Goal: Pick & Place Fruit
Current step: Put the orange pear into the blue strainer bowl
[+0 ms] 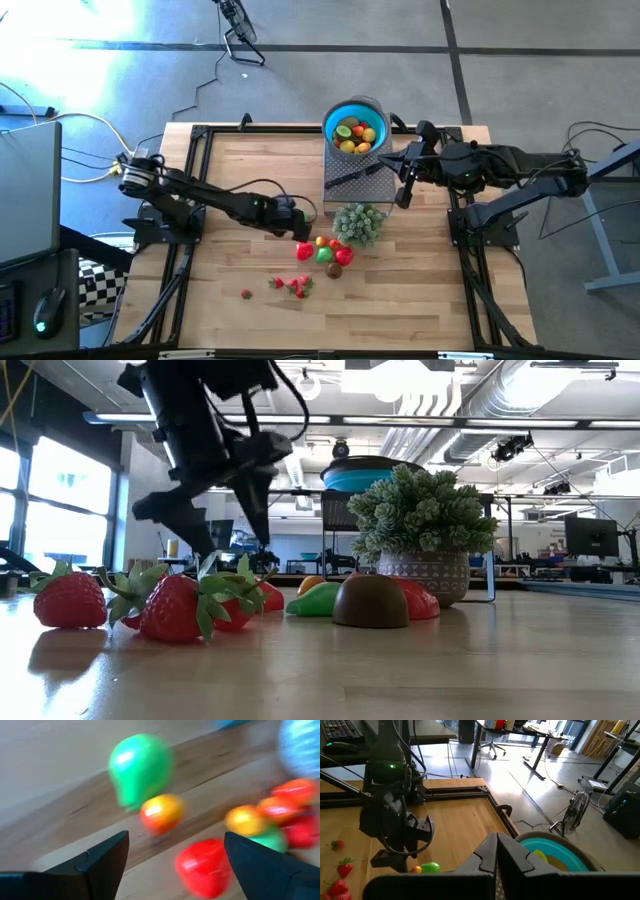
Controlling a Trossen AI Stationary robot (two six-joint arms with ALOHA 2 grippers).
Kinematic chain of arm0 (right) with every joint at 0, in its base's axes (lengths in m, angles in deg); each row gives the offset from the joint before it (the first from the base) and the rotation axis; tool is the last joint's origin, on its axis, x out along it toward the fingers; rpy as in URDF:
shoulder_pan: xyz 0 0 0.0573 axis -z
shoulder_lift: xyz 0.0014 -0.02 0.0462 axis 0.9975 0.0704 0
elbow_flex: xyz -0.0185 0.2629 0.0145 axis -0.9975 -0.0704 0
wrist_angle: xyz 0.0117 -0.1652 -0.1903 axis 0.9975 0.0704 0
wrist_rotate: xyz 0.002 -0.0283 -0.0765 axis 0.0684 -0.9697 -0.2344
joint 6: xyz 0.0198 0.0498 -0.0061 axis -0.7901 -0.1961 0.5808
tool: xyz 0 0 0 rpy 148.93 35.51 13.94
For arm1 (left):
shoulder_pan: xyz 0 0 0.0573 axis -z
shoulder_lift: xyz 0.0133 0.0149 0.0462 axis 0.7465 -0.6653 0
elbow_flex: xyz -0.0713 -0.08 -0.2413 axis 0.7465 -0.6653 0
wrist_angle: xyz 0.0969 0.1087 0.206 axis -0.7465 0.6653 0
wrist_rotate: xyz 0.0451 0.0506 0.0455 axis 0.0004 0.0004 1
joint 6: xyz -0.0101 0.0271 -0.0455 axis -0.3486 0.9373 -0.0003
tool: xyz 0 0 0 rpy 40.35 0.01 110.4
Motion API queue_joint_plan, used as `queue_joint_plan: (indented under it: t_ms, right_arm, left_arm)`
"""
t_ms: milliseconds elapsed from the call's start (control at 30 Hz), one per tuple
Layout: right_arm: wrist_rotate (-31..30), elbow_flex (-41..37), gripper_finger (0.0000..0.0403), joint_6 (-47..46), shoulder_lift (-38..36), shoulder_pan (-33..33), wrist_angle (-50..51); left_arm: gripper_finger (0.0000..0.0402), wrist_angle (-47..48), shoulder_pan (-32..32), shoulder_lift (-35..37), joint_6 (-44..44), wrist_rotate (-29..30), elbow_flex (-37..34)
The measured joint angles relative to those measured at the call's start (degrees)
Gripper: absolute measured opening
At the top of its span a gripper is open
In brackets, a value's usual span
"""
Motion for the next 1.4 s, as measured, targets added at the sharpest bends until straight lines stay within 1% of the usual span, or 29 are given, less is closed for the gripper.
queue_joint_plan:
  t_ms: [33,100,167,233,467,533,600,667,733,1200,1300,1400]
  right_arm:
    - [0.0,0.0,0.0004,0.0,0.0,0.0,0.0]
    - [0.0,0.0,0.0004,0.0,0.0,0.0,0.2]
    - [0.0,0.0,0.0004,0.0,0.0,0.0,0.3]
    - [0.0,0.0,0.0004,0.0,0.0,0.0,0.4]
    - [0.0,0.0,0.0004,0.0,0.0,0.0,0.9]
    - [0.0,0.0,0.0004,0.0,0.0,0.0,0.8]
    - [0.0,0.0,0.0004,0.0,0.0,0.0,0.9]
    - [0.0,0.0,0.0004,0.0,0.0,0.0,0.9]
    - [0.0,0.0,0.0004,0.0,0.0,0.0,1.0]
    - [0.1,0.0,0.0004,0.0,0.0,0.0,0.9]
    - [0.1,0.0,0.0004,0.0,0.0,0.0,0.9]
    - [0.1,0.0,0.0004,0.0,0.0,0.0,0.8]
  left_arm:
    - [0.0317,1.1,0.0,-0.2,-0.3,0.1,-0.2]
    - [0.0317,-0.9,0.0,-1.4,-1.4,0.1,0.0]
    - [0.0317,-0.1,0.0,-1.7,-1.9,0.1,-0.2]
    - [0.0317,-2.9,0.0,-2.8,-2.0,0.1,0.0]
    - [0.0317,-3.4,0.0,-5.2,-3.1,0.2,-0.3]
    - [0.0317,-5.7,0.0,-6.2,-3.2,0.1,0.0]
    - [0.0317,-4.8,0.0,-6.3,-3.2,0.1,-0.3]
    - [0.0317,-6.8,0.0,-7.3,-3.3,0.1,0.1]
    - [0.0317,-5.3,0.0,-7.4,-3.3,0.1,-0.2]
    - [0.0317,-4.9,0.0,-8.3,-4.1,0.2,0.0]
    - [0.0307,-4.9,0.0,-8.3,-4.1,0.1,0.0]
    - [0.0286,-4.6,0.0,-8.4,-4.1,0.2,0.0]
